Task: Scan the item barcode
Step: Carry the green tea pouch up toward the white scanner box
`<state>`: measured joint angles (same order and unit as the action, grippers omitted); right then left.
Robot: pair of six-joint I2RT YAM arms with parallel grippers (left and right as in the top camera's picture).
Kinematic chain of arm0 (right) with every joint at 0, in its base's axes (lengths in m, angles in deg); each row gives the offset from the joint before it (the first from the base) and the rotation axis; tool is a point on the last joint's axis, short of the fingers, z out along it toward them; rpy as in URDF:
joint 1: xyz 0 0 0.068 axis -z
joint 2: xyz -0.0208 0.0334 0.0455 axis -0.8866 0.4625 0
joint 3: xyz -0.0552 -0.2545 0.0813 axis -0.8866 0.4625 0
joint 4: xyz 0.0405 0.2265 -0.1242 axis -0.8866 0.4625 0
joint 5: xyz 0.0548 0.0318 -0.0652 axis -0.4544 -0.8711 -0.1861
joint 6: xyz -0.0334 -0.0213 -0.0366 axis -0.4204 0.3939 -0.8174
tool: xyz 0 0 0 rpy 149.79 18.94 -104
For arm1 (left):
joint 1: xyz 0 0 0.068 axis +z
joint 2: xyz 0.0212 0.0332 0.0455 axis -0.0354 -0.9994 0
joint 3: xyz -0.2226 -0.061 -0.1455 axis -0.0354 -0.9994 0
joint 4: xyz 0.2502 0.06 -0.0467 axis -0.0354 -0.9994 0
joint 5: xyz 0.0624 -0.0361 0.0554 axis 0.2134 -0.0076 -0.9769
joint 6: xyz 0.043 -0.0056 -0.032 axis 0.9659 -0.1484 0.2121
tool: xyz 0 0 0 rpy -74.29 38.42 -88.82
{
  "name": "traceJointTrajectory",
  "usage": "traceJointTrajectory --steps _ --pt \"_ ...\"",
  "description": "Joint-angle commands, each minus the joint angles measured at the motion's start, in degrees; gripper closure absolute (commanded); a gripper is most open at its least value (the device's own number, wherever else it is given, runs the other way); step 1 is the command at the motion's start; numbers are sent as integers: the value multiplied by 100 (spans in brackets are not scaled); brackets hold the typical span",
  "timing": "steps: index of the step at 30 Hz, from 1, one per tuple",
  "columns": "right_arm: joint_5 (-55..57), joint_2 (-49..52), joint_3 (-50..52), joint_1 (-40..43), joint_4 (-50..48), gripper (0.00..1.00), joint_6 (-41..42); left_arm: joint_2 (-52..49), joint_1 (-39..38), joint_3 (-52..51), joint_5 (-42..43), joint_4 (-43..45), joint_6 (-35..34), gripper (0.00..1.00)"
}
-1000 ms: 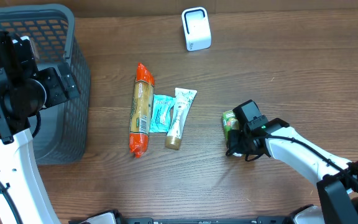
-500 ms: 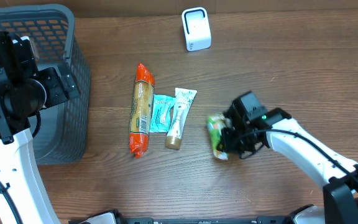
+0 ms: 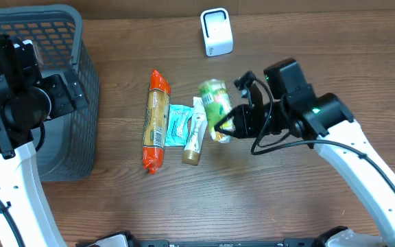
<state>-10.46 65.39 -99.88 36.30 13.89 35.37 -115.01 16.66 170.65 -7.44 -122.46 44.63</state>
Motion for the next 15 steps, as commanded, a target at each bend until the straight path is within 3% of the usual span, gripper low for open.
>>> traceJointTrajectory --steps 1,6,15 --pt "-1534 -332 -295 308 -468 96 437 -15 9 -20 46 24 -42 0" --pt "-2540 -334 -295 870 -911 96 866 -15 9 -17 46 24 -42 0" --pt "-3617 -334 -295 1613 -1440 96 887 -15 9 -20 46 22 -42 0"
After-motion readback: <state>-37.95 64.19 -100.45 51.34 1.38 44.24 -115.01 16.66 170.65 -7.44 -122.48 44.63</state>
